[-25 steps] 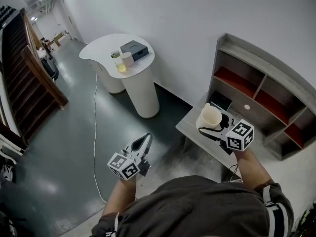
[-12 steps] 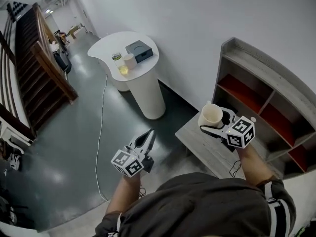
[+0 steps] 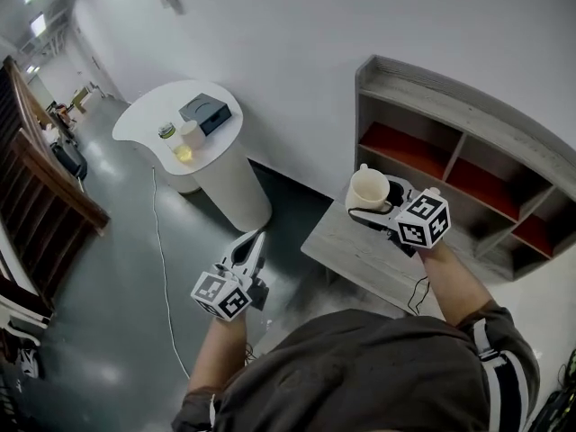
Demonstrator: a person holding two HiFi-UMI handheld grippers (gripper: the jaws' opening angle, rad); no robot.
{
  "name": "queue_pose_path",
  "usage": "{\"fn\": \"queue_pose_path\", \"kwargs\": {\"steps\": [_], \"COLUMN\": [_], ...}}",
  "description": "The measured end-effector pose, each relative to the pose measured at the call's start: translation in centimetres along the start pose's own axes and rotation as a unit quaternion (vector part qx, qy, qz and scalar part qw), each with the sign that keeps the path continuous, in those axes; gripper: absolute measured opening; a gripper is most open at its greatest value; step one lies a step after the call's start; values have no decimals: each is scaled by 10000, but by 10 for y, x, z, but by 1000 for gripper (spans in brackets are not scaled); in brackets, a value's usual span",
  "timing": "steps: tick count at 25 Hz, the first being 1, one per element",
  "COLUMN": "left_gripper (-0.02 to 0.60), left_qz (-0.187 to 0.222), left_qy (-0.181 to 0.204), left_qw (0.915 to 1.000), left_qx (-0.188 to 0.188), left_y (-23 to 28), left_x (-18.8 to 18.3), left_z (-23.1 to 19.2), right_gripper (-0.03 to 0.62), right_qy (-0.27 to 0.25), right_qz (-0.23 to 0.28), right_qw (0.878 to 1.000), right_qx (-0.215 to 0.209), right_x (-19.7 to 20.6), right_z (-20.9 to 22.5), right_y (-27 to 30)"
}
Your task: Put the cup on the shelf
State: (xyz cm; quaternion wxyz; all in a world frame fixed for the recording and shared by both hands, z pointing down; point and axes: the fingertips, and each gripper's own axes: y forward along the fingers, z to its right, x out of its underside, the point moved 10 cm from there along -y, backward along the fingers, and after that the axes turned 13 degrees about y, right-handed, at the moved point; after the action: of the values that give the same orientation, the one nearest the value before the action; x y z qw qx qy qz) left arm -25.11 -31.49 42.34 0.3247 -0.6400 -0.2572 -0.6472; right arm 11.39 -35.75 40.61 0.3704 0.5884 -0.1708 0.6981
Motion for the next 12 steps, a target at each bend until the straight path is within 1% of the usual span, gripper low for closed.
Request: {"fn": "queue_pose_path", "kwargs": {"steps": [6, 12], "left_gripper": [0, 0], "left_qz": [49, 119], "left_qy": [46, -8], "left_qw": [9982, 9920], "left_qx": [602, 1259], "left_y": [60, 132], "left_x": [-1, 5], "left_z": [17, 53], "right_gripper": [413, 413], "right_qy": [31, 103], "right_qz": [195, 312], "right_qw": [9971, 9885], "right_qx": [733, 1474], "right_x": [-2, 1], "right_z": [33, 71], "right_y": [-50, -115]}}
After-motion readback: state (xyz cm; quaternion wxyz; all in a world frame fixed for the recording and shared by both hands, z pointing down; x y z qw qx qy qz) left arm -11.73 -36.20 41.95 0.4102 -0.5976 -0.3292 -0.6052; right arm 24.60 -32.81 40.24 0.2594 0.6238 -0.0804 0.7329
